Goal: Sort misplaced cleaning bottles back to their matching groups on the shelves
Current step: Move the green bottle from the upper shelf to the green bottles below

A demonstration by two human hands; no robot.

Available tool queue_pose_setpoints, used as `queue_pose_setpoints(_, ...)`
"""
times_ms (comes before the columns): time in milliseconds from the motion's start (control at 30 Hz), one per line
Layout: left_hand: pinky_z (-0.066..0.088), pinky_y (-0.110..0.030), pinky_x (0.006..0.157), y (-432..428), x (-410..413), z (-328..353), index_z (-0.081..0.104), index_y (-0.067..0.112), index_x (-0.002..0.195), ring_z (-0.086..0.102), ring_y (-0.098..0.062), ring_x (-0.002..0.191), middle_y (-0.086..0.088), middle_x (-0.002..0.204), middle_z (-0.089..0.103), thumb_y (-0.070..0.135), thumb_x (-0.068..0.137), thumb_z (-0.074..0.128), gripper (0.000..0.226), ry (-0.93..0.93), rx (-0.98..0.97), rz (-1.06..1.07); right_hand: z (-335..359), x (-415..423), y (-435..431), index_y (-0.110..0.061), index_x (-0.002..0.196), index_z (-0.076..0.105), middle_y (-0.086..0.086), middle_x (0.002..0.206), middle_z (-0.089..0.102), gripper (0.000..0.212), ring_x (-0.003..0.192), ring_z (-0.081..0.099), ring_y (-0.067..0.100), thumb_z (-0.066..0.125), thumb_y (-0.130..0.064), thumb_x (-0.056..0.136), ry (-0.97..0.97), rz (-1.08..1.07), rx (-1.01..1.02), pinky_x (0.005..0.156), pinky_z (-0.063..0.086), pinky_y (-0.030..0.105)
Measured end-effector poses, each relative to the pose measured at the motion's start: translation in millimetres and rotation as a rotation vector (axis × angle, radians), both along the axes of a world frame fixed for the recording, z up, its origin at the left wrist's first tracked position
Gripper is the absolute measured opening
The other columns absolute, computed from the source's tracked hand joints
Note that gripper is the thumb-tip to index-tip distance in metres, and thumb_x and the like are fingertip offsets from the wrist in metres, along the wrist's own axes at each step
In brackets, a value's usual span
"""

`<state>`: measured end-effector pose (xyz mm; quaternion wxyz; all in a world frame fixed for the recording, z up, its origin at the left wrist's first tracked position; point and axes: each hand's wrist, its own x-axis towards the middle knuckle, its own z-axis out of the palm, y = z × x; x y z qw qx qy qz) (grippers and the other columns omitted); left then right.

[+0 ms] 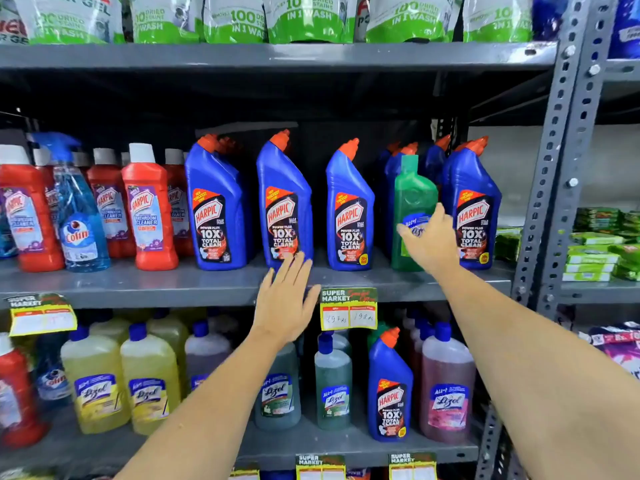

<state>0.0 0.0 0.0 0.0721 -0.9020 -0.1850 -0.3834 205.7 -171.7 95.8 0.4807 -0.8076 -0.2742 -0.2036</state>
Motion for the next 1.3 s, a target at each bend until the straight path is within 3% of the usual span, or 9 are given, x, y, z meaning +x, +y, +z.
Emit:
queue_pose_setpoints(133,0.037,-0.045,0.104,9.9,-1.1,-8.1,0.059,0.009,0.13,0.046,-0.028,0.132,-0.01,0.136,0.058,0.045,0.097,0.025,0.06,0.032,-0.012,0.013,-0.2,8.7,5.0,-0.005,0.154,0.011,0.021,0.151,0.033,0.117,0.136,0.039,0.04,0.078,-0.055,0.072,0.203,0.042,0.065,0.11,0.036,0.051)
queue_pose_setpoints(367,0.04,-0.042,0.095,6.9,-0.9,-7.0,0.064,0.011,0.123,0.059,-0.024,0.115,-0.006,0.123,0.066,0.041,0.097,0.032,0.051,-0.034,0.039,0.01,-4.1,17.8,21.7,-0.01,0.152,0.014,0.017,0.146,0.041,0.122,0.13,0.047,0.038,0.086,-0.051,0.062,0.198,-0.033,0.082,0.103,0.043,0.051)
queue_pose_setpoints(600,0.039,-0.041,0.097,10.8,1.8,-12.7,0.062,0.012,0.126,0.056,-0.023,0.118,-0.005,0.126,0.065,0.042,0.099,0.031,0.051,-0.047,0.05,0.004,-12.1,10.9,27.8,-0.004,0.136,0.036,0.016,0.134,0.052,0.096,0.121,0.053,0.04,0.086,-0.041,0.064,0.203,-0.138,0.17,0.095,0.045,0.05)
queue_pose_setpoints(833,0.032,-0.038,0.094,6.8,4.0,-16.7,0.063,0.01,0.122,0.057,-0.026,0.111,-0.007,0.12,0.065,0.036,0.1,0.033,0.045,-0.098,0.085,0.015,-24.2,-8.4,0.5,-0.013,0.131,0.046,0.007,0.127,0.062,0.098,0.117,0.058,0.032,0.085,-0.056,0.053,0.096,-0.125,0.313,0.097,0.046,0.045)
queue_pose_setpoints(900,0.034,-0.041,0.095,5.1,4.1,-18.7,0.061,0.009,0.124,0.056,-0.029,0.111,-0.009,0.121,0.064,0.032,0.1,0.034,0.043,-0.108,0.101,0.008,-31.1,-23.5,-12.7,-0.018,0.135,0.046,0.001,0.129,0.063,0.099,0.118,0.057,0.026,0.085,-0.058,0.053,0.052,-0.126,0.387,0.101,0.043,0.039)
queue_pose_setpoints(1000,0.03,-0.05,0.106,5.1,-3.1,-30.9,0.049,0.007,0.137,0.046,-0.032,0.126,-0.014,0.136,0.054,0.023,0.097,0.037,0.045,-0.059,0.188,-0.013,-48.6,-50.2,-33.2,-0.012,0.136,0.048,0.0,0.124,0.066,0.102,0.113,0.061,0.017,0.087,-0.057,0.054,-0.013,-0.043,0.569,0.098,0.043,0.022)
queue_pose_setpoints(1100,0.017,-0.056,0.115,5.3,-14.9,-59.2,0.037,0.004,0.147,0.025,-0.032,0.144,-0.017,0.154,0.033,0.022,0.097,0.04,0.053,-0.054,0.197,-0.03,-81.4,-77.9,-50.6,-0.005,0.129,0.052,0.004,0.121,0.067,0.095,0.108,0.065,0.011,0.09,-0.049,0.054,-0.058,0.059,0.65,0.095,0.05,0.027)
queue_pose_setpoints(1200,0.016,-0.059,0.115,2.7,-27.3,-108.8,0.038,0.005,0.147,0.019,-0.034,0.146,-0.021,0.156,0.027,0.024,0.097,0.042,0.053,-0.03,0.149,-0.074,-133.0,-112.0,-58.4,-0.013,0.118,0.054,0.007,0.11,0.069,0.075,0.092,0.067,0.001,0.094,-0.024,0.056,-0.001,0.17,0.661,0.079,0.052,0.016)
queue_pose_setpoints(1300,0.018,-0.057,0.115,4.9,-40.9,-177.1,0.04,0.007,0.145,0.025,-0.037,0.143,-0.021,0.155,0.028,0.026,0.096,0.039,0.052,0.137,-0.006,-0.089,-197.8,-134.7,-51.6,-0.024,0.114,0.054,0.003,0.106,0.069,0.075,0.096,0.068,0.013,0.095,-0.029,0.052,0.138,0.194,0.598,0.084,0.056,0.031)
